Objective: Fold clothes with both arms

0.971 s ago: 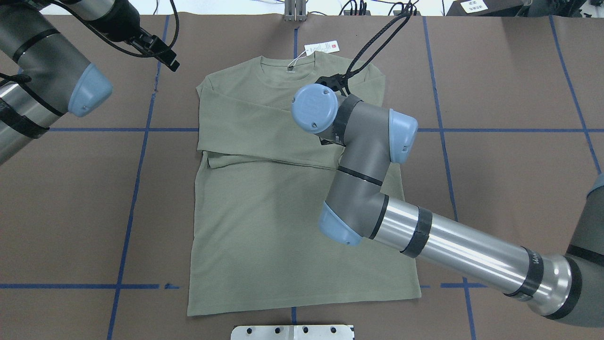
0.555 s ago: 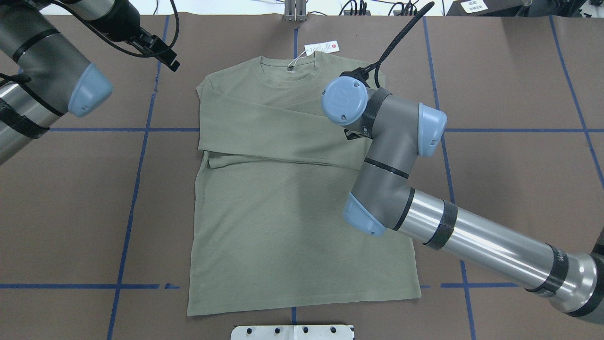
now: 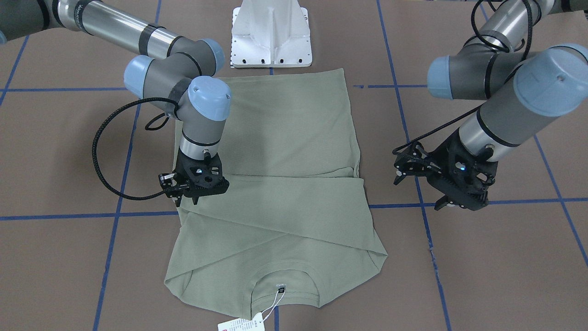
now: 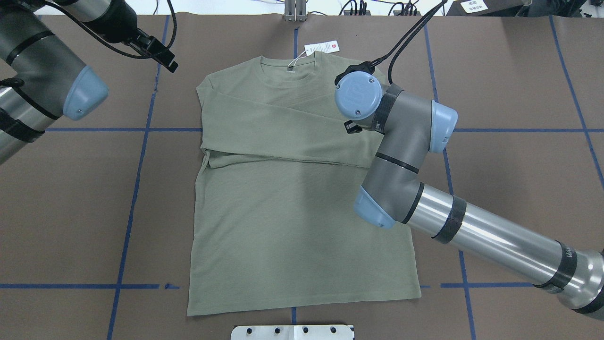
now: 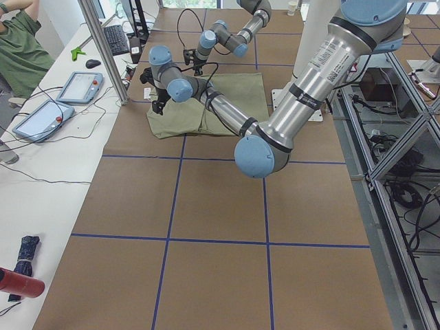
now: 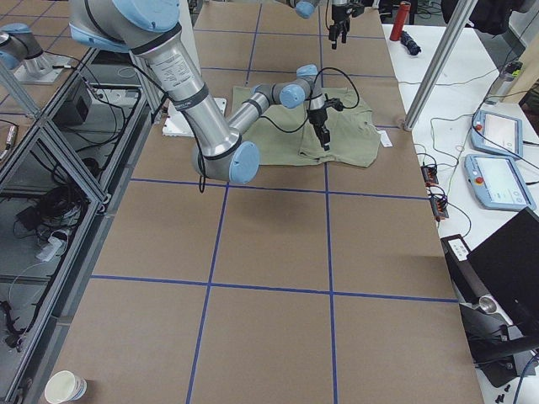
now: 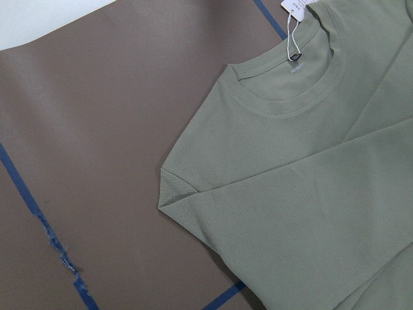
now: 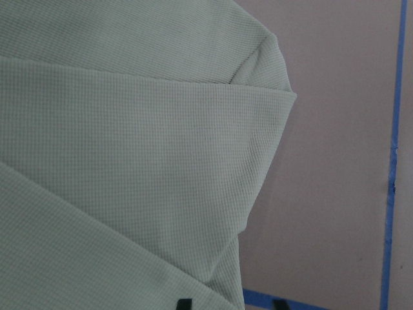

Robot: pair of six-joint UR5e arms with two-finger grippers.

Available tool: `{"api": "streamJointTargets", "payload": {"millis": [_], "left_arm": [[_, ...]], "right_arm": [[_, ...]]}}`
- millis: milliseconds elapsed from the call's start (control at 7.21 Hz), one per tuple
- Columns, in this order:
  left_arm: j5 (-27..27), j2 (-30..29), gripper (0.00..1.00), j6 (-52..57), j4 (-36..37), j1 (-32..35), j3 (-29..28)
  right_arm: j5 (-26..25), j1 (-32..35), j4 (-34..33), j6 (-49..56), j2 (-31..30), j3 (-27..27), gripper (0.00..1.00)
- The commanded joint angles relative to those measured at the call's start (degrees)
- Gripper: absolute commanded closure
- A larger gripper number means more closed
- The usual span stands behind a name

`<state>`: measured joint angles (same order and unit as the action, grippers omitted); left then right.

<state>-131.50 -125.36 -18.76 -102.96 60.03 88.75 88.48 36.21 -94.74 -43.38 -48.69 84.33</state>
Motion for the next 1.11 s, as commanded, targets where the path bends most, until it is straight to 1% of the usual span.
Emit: {"api": "streamJointTargets", "payload": {"millis": [0, 139, 277, 416, 555, 694, 832, 971], "left_arm": [[0.1, 1.9, 0.00, -2.6, -0.1, 0.0, 3.4], [0.4, 5.3, 0.00, -6.2, -0.2, 0.0, 7.6], [0.4, 8.0, 0.00, -11.3, -0.1, -0.3, 11.8], [0.7, 13.8, 0.00, -16.6, -1.2, -2.1, 17.6], [3.0, 18.9, 0.00, -21.1, -3.0, -2.7, 23.6], [4.8, 22.6, 0.00, -25.1, -3.0, -5.0, 28.5], [5.5, 26.6, 0.00, -30.7, -4.2, -7.3, 33.0], [9.3, 31.5, 0.00, -38.5, -9.6, -11.8, 36.6]], "right_arm": [[10.7, 3.4, 1.6, -1.2, -0.4, 3.2, 0.00], [14.1, 3.4, 5.6, -8.2, -3.8, 7.2, 0.00], [16.6, 3.3, 11.3, -13.9, -11.7, 15.2, 0.00], [19.0, 3.3, 11.7, -16.9, -16.9, 21.4, 0.00], [19.3, 2.0, 11.9, -24.7, -21.1, 26.4, 0.00], [19.1, -0.4, 12.6, -31.2, -23.4, 30.0, 0.00], [17.8, -3.8, 19.6, -38.4, -29.0, 34.0, 0.00], [14.0, -8.3, 25.9, -44.5, -34.1, 36.5, 0.00]]}}
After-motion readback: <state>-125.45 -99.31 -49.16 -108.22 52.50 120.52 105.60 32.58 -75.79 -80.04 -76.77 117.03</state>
